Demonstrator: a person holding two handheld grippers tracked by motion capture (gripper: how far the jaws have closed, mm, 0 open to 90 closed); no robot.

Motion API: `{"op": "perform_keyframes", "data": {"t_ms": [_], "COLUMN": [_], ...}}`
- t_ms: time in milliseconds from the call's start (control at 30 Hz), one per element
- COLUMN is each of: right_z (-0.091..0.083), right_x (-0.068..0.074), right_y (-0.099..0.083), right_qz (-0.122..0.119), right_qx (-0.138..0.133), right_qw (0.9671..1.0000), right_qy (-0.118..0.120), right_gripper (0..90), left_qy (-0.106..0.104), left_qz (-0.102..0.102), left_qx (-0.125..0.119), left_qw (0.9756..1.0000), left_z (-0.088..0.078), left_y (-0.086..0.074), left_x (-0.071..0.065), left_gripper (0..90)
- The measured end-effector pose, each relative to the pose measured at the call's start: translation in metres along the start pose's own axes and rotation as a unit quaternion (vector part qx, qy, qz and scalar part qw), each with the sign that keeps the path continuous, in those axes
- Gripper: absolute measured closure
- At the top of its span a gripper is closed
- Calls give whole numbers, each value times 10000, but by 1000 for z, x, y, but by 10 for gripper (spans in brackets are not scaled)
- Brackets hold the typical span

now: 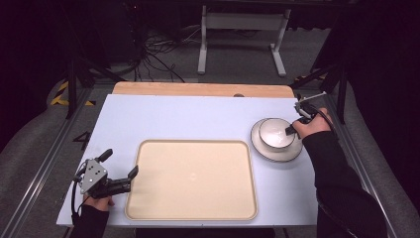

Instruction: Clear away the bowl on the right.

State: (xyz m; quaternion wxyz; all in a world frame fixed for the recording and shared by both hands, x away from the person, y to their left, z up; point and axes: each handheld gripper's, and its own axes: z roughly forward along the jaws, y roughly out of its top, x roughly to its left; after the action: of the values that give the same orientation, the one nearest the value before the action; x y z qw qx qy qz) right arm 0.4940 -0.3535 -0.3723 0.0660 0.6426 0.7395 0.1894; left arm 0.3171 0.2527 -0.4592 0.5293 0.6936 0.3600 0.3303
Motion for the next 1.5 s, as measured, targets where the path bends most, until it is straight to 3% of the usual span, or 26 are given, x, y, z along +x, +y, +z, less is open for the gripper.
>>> {"op": "perform_keyframes", "data": {"t_ms": [433,800,1500], "right_z": [-24,-41,-61], "right_x": [10,27,79], "right_y": [5,7,7], "right_qz": [-104,-282,-656], "right_qx": [-23,5,143], "right_qw": [9999,9996,9973], "right_qy": [14,-51,313], "right_gripper": [835,833,830], "left_qy": [6,9,-2], "left_qz": [-10,-17,-13], "left_qx": [0,-1,4], "left_qw": [10000,10000,10000], "left_z": [0,0,0], "left_y": [0,0,0], "left_x": [1,1,0], "left_gripper": [1,1,1]}}
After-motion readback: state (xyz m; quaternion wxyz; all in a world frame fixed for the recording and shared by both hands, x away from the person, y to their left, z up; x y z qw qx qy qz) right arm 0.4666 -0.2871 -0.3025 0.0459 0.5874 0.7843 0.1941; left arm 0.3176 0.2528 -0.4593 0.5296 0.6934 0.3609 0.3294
